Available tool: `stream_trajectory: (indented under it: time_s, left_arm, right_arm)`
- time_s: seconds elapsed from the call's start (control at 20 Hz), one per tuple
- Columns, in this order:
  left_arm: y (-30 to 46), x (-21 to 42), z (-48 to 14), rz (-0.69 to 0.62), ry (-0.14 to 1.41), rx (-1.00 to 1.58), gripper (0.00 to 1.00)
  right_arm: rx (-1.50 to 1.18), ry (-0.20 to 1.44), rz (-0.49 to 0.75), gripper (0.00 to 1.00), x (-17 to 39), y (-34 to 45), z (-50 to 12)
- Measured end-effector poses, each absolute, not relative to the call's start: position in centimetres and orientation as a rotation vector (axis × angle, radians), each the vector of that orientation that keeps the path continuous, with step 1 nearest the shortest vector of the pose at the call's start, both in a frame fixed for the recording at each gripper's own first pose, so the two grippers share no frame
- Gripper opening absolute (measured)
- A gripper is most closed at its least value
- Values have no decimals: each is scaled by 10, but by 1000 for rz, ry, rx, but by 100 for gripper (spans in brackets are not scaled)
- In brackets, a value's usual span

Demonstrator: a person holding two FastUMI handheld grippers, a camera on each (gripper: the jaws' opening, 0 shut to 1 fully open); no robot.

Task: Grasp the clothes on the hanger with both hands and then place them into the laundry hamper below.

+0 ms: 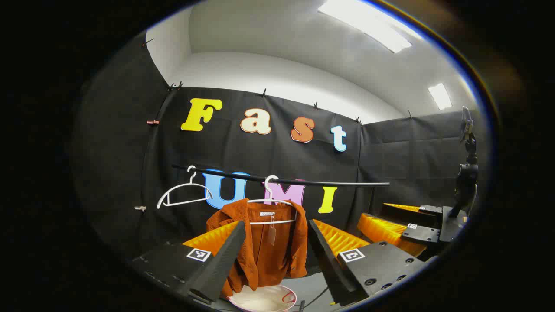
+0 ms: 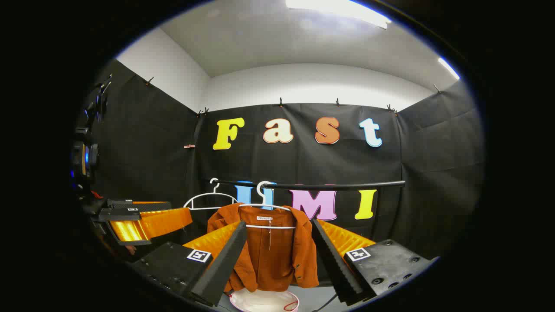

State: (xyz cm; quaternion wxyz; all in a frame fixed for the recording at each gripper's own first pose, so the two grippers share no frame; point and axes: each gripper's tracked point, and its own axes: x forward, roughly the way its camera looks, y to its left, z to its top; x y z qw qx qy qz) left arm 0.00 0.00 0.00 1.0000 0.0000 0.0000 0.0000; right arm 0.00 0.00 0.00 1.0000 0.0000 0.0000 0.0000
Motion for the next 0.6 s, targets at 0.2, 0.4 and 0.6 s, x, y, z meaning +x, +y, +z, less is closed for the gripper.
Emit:
stream_trajectory:
  time_s: [0.2, 0.4, 0.6]
  left_arm:
    - [5, 0, 2, 15, -7, 26, 92]
    - [4, -2, 0, 10, 9, 0, 92]
    - [14, -4, 1, 23, 9, -12, 92]
  right_arm:
    - [18, 6, 16, 97, -2, 10, -4]
    - [5, 12, -6, 97, 0, 9, -5]
    - [13, 7, -16, 96, 0, 10, -3]
